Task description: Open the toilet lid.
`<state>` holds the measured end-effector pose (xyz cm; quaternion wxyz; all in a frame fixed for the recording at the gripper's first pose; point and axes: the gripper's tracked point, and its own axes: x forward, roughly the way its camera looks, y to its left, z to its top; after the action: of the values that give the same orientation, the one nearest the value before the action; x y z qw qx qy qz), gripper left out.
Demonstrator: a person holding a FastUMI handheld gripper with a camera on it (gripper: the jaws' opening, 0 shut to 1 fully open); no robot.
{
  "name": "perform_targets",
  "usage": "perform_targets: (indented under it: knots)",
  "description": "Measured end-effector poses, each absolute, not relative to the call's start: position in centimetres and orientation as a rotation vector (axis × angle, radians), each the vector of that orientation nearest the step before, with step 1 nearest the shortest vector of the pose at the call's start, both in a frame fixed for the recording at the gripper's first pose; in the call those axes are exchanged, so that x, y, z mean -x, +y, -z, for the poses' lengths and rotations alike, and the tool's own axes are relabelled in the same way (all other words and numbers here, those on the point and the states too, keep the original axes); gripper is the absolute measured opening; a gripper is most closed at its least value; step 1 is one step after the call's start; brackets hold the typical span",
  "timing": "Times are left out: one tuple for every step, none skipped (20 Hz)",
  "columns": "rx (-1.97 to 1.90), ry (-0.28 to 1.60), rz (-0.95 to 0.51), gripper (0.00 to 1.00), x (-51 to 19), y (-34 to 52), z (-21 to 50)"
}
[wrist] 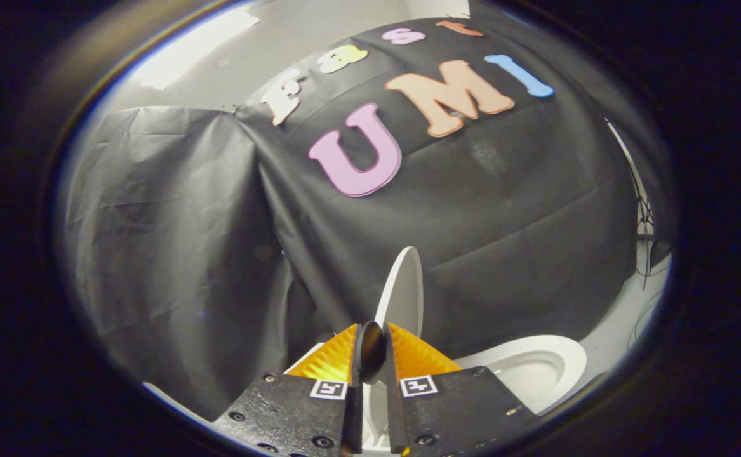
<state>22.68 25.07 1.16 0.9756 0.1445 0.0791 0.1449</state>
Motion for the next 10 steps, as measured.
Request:
perform_targets:
  knots:
    - [-0.281,0.159,-0.308,0.16,-22.6,26.2,-1.2]
    - [-0.27,0.157,-0.324,0.16,-22.2,27.3,-1.0]
    - [-0.262,0.159,-0.341,0.16,-22.2,28.4,-1.2]
    - [-0.254,0.163,-0.358,0.16,-22.3,29.5,-1.4]
    - [-0.247,0.167,-0.376,0.16,-22.3,30.5,-1.6]
    - [-0.238,0.17,-0.393,0.16,-22.2,31.5,-1.6]
    - [-0.23,0.173,-0.41,0.16,-22.2,32.5,-1.6]
    - [-0.224,0.177,-0.427,0.16,-22.5,33.7,-1.4]
    - [-0.223,0.181,-0.444,0.16,-22.5,34.9,-1.4]
    - [-0.221,0.186,-0.464,0.16,-22.4,35.9,-1.5]
